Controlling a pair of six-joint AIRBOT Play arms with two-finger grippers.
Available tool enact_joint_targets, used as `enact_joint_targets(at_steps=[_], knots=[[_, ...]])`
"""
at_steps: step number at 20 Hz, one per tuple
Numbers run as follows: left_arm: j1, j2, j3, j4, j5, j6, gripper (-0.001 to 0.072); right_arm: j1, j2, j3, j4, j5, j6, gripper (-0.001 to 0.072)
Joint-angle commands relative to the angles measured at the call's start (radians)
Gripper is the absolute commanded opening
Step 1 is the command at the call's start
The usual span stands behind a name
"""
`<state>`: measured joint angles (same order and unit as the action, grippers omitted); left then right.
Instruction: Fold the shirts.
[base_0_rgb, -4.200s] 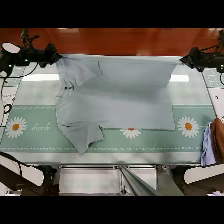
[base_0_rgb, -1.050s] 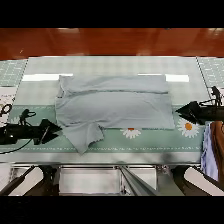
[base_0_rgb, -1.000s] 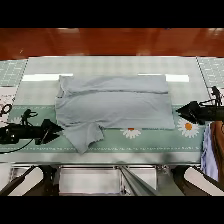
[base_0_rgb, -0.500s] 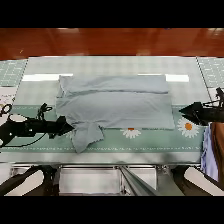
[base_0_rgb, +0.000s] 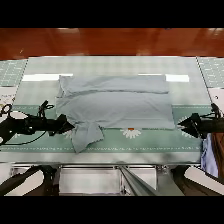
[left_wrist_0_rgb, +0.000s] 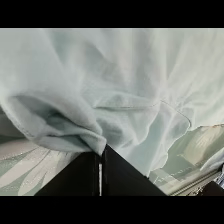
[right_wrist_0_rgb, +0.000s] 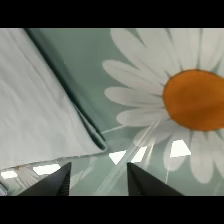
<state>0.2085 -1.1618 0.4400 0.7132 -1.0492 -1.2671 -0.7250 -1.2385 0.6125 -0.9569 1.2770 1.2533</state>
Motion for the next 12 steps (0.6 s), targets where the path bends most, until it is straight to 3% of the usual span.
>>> enact_joint_targets(at_steps=[1,6,7,8,9,12], knots=[[-0.001,0.000,0.002,-0.003,-0.005,-0.001,0.0020,0.061,-0.086,-0.007,0.033,-0.051,-0.010,0.0406],[-0.002,0.000,0.002,-0.003,-0.006,-0.001,0.0020,0.154,-0.180,-0.007,0.225,-0.107,-0.097,0.0402],[-0.001,0.000,0.002,-0.003,-0.006,-0.001,0.0020,0.165,-0.180,-0.007,0.259,-0.120,-0.116,0.0318],[-0.001,0.000,0.002,-0.003,-0.006,-0.001,0.0020,0.167,-0.180,-0.002,0.286,-0.120,-0.138,0.0097],[-0.001,0.000,0.003,-0.003,-0.006,-0.001,0.0020,0.167,-0.178,0.006,0.305,-0.106,-0.178,0.0031],[-0.001,0.000,0.021,0.002,-0.017,0.003,0.0020,0.167,-0.166,0.053,0.258,-0.057,-0.182,0.0031]])
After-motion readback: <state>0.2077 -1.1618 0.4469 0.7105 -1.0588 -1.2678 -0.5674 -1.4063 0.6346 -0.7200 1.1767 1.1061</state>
